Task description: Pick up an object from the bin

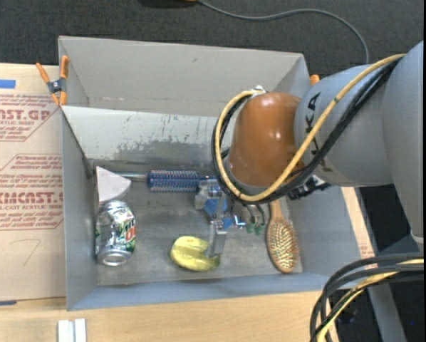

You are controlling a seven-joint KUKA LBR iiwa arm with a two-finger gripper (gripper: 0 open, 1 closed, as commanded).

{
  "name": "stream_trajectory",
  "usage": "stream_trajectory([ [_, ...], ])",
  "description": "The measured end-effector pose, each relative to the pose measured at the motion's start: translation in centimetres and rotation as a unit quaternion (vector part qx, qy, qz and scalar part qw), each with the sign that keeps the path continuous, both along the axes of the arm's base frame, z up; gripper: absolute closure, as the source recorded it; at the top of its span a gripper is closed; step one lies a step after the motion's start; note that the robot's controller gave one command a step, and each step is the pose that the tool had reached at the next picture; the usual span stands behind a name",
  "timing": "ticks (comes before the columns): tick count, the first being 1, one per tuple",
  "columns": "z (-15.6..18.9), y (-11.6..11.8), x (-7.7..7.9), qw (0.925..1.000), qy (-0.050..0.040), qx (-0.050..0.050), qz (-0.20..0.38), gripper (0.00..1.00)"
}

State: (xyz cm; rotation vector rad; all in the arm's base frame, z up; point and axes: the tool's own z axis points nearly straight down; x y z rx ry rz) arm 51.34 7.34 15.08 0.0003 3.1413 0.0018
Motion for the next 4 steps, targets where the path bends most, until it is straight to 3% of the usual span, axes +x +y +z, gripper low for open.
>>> stream_trajectory([
  [1, 0.0, 0.0, 0.0, 1.0000, 0.0000, 0.000, 0.000, 0.00],
  [2, -3.8, 3.3, -1.9, 0.9988, -0.0007, 0.000, 0.049, 0.00],
  [3, -5.1, 3.7, -1.7, 0.9994, -0.0017, 0.000, 0.033, 0.00],
  [4, -5.6, 3.2, -3.1, 0.9997, -0.0013, 0.000, 0.024, 0.00],
])
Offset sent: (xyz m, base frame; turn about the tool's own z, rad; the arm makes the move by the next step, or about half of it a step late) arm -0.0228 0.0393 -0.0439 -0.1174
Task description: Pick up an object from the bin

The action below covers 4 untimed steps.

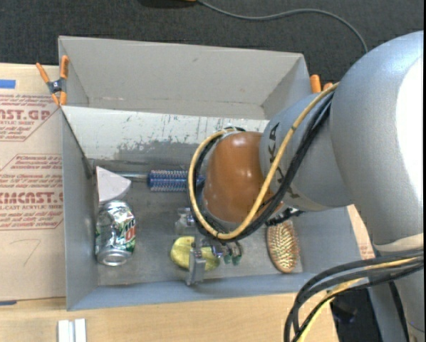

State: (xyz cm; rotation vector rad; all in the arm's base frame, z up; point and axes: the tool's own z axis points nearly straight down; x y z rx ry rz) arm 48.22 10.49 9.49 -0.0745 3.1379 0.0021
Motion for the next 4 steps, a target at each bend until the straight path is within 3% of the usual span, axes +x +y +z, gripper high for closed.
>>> stream_trajectory([
  [1, -0.7, 0.0, 2.0, 1.0000, 0.0001, 0.000, 0.003, 0.00],
  [2, -0.2, 0.6, 6.6, 0.9858, -0.0004, 0.000, 0.168, 1.00],
  [3, -0.2, 0.6, 6.5, 0.9858, -0.0003, 0.001, 0.168, 0.00],
  [4, -0.2, 0.6, 6.5, 0.9858, -0.0003, 0.001, 0.168, 0.00],
])
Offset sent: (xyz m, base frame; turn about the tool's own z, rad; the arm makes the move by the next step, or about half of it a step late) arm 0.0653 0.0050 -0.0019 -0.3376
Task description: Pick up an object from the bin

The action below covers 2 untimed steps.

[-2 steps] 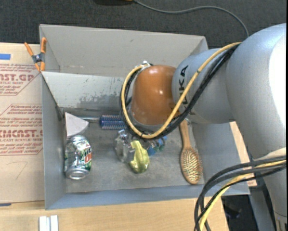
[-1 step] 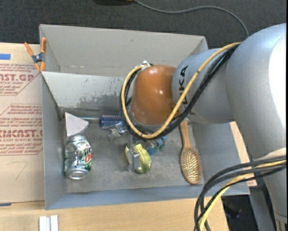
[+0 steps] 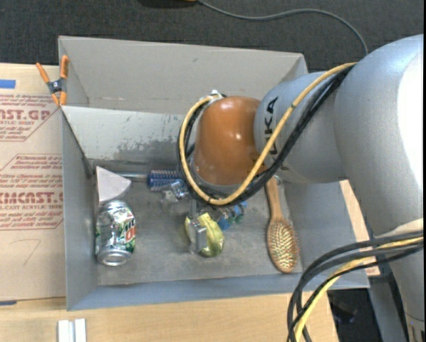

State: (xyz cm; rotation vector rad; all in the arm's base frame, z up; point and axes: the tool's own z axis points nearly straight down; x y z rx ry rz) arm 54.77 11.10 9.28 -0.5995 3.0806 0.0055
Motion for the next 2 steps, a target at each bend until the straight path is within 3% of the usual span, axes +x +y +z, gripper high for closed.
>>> stream_trajectory([
  [1, -1.5, -0.9, -0.1, 0.9933, -0.0008, 0.000, 0.115, 0.00],
  [2, -2.0, -2.2, -0.3, 0.9920, -0.0015, 0.000, 0.126, 1.00],
])
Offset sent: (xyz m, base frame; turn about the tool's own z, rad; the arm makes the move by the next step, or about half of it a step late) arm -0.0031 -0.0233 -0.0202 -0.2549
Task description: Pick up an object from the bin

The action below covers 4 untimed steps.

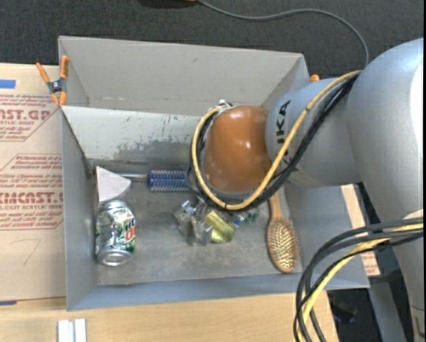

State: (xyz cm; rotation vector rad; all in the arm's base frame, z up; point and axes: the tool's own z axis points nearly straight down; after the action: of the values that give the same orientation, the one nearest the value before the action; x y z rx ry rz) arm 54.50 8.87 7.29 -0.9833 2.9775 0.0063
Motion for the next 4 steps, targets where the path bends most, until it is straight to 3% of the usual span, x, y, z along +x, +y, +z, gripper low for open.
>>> stream_trajectory([
  [1, 0.00, 0.01, -0.01, 1.0000, 0.0001, 0.000, 0.000, 0.00],
  [4, -0.01, 0.01, -0.01, 1.0000, 0.0002, 0.001, 0.000, 0.00],
])
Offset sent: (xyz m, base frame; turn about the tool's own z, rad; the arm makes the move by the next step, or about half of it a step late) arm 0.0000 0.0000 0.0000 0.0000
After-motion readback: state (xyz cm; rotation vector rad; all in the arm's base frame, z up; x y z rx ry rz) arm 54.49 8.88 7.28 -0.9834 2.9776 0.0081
